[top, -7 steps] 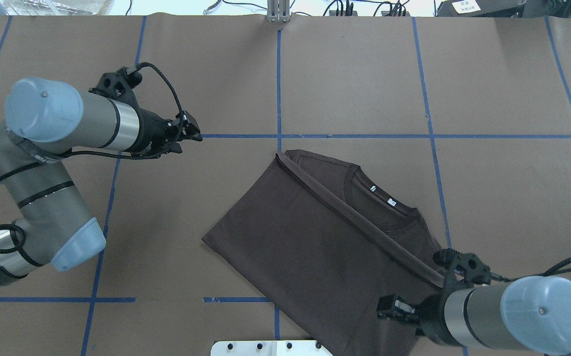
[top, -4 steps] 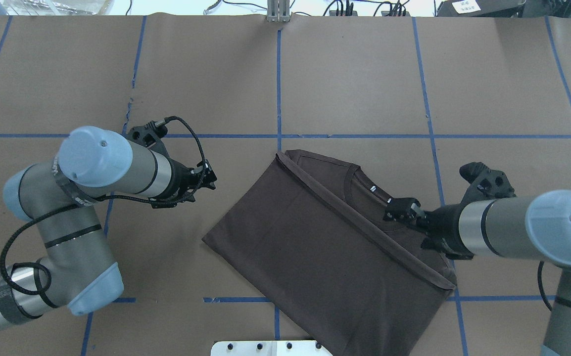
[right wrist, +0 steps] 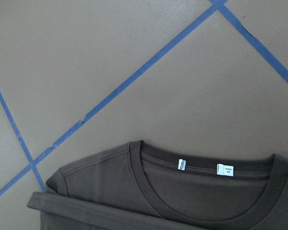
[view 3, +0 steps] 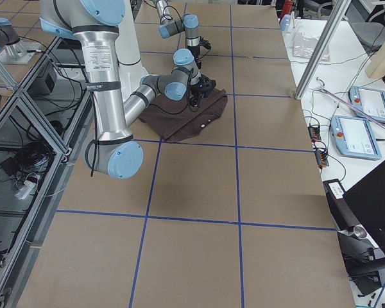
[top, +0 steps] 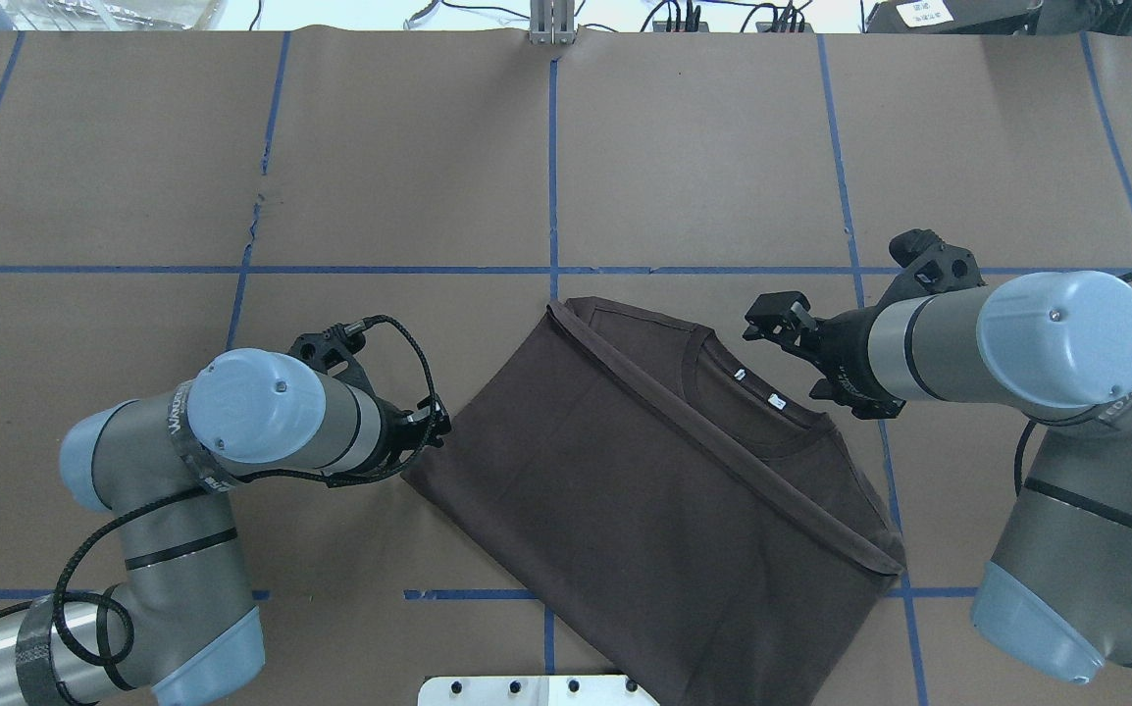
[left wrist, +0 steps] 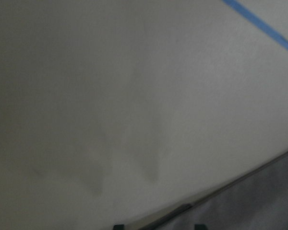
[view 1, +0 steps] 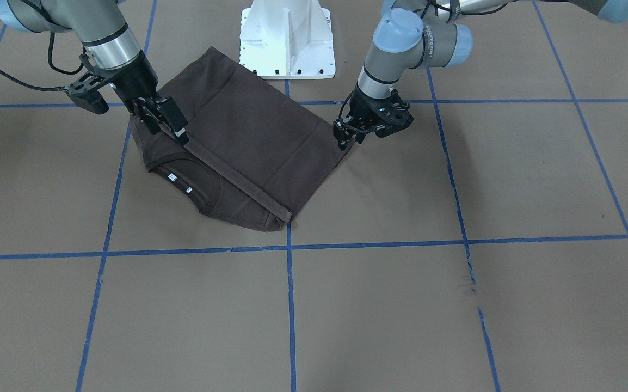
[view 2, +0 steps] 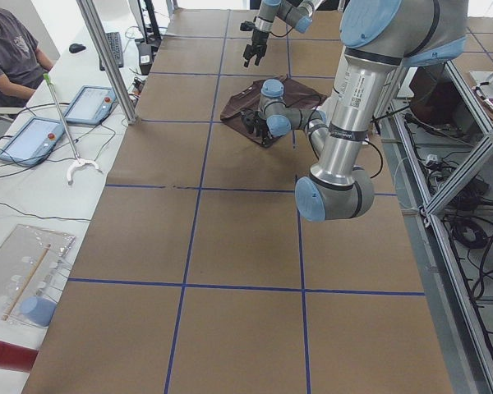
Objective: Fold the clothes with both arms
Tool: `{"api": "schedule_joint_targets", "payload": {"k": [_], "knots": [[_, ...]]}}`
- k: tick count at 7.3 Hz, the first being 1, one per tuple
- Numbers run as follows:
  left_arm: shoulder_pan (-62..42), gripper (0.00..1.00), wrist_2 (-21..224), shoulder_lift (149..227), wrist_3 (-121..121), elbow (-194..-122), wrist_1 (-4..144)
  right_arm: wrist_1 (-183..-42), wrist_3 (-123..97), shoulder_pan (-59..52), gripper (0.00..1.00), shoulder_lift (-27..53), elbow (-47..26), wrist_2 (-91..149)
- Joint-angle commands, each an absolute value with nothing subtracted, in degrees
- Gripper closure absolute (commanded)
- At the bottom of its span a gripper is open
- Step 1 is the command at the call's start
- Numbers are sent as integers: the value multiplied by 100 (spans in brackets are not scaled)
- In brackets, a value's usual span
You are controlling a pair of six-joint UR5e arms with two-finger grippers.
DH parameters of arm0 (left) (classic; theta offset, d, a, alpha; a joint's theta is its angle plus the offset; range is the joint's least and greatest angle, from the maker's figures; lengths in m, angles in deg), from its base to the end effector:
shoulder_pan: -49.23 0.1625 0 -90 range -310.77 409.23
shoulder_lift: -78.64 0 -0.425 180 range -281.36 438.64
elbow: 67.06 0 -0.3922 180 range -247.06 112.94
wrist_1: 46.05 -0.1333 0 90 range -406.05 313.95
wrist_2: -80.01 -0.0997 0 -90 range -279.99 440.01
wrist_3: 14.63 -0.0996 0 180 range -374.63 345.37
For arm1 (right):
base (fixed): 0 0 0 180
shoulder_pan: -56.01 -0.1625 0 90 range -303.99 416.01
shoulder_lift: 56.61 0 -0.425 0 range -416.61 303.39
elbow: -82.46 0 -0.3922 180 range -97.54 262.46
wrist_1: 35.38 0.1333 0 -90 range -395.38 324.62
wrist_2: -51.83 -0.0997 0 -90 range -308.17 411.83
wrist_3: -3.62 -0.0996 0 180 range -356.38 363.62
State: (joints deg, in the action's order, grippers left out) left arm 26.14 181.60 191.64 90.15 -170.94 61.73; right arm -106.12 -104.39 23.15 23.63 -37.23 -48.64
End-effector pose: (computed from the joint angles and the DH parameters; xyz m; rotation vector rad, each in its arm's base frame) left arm 0.5232 -0.3462 0.2934 -0.1187 0.9729 -0.5116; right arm -0.3662 -0.3737 0.2978 -0.0338 -1.0592 0.7122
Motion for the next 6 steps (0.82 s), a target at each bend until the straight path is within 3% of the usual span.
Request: {"api": "schedule_joint_targets", "payload": {"k": [1,3,4,5,6], "knots": [[2699,42,18134,19141,9022,-17025,6161,-10596,-10431,2296,0,2337,-3690,-4915],[2796,43,18143,19123,9013,-16998,6161,-10587,-10440,2296,0,2329,-3681,-4924],[2796,52,18143,19115,9013,-17007,6161,-10587,-10431,2296,0,2329,-3681,-4924],[2787,91,18152,19114,8996,-17016,6161,-10587,-10439,2296,0,2329,-3681,-4924],[2796,100,18152,19114,8961,-17024,6152,-10587,-10440,2296,0,2329,-3681,-4916]]}}
